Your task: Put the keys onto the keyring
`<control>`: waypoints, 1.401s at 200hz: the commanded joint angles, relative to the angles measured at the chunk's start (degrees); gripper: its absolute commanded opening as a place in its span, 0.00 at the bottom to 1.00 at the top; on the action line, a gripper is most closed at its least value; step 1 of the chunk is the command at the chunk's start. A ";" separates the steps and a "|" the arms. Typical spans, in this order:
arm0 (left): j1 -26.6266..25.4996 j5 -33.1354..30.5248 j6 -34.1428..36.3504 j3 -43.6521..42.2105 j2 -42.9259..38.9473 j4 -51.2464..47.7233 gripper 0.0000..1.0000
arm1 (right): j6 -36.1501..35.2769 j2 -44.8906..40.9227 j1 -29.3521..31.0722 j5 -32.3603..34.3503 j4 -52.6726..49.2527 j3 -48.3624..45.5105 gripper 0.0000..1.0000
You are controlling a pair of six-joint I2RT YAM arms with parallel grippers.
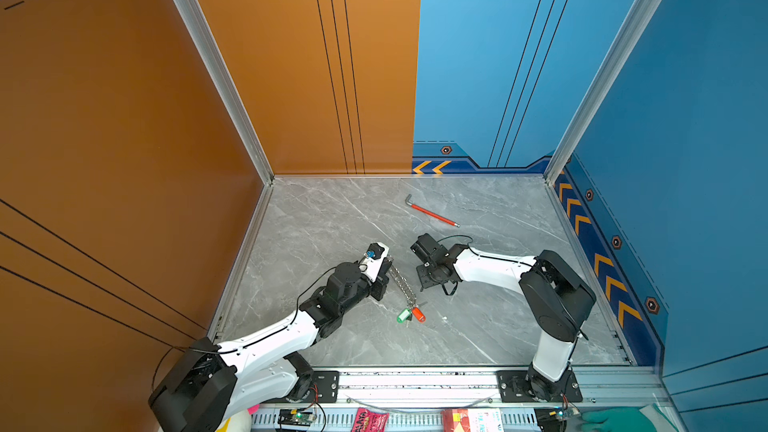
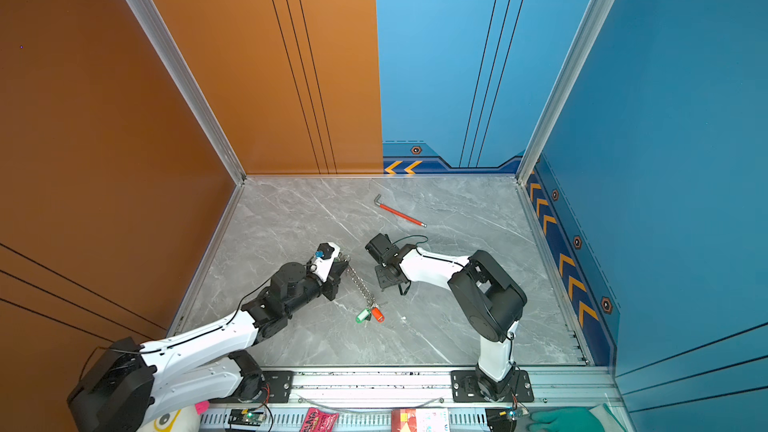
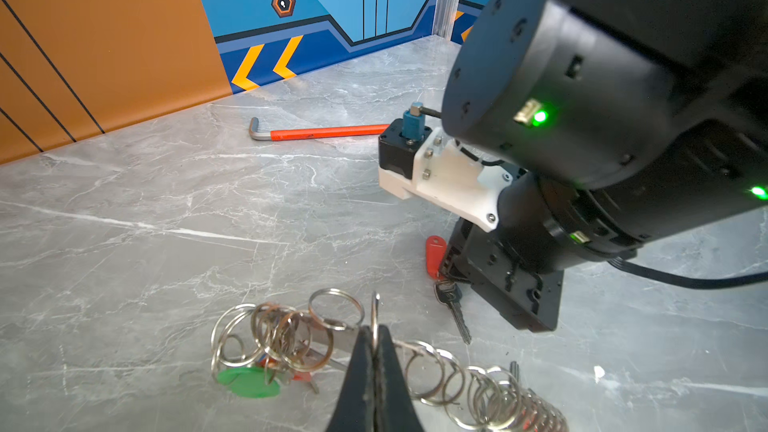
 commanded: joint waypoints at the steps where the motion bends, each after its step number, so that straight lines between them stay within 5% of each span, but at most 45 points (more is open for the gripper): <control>1: 0.55 -2.04 0.96 -0.55 -0.48 1.67 0.00 | -3.06 0.16 -0.75 0.16 -2.45 -0.26 0.08; 150: 0.81 -2.57 1.18 -0.15 0.76 1.68 0.00 | -9.98 -3.60 0.87 4.97 -11.47 -2.64 0.05; 280: 0.90 -2.12 1.10 0.22 1.76 1.67 0.00 | -8.25 -9.47 0.18 1.28 -10.92 -3.08 0.23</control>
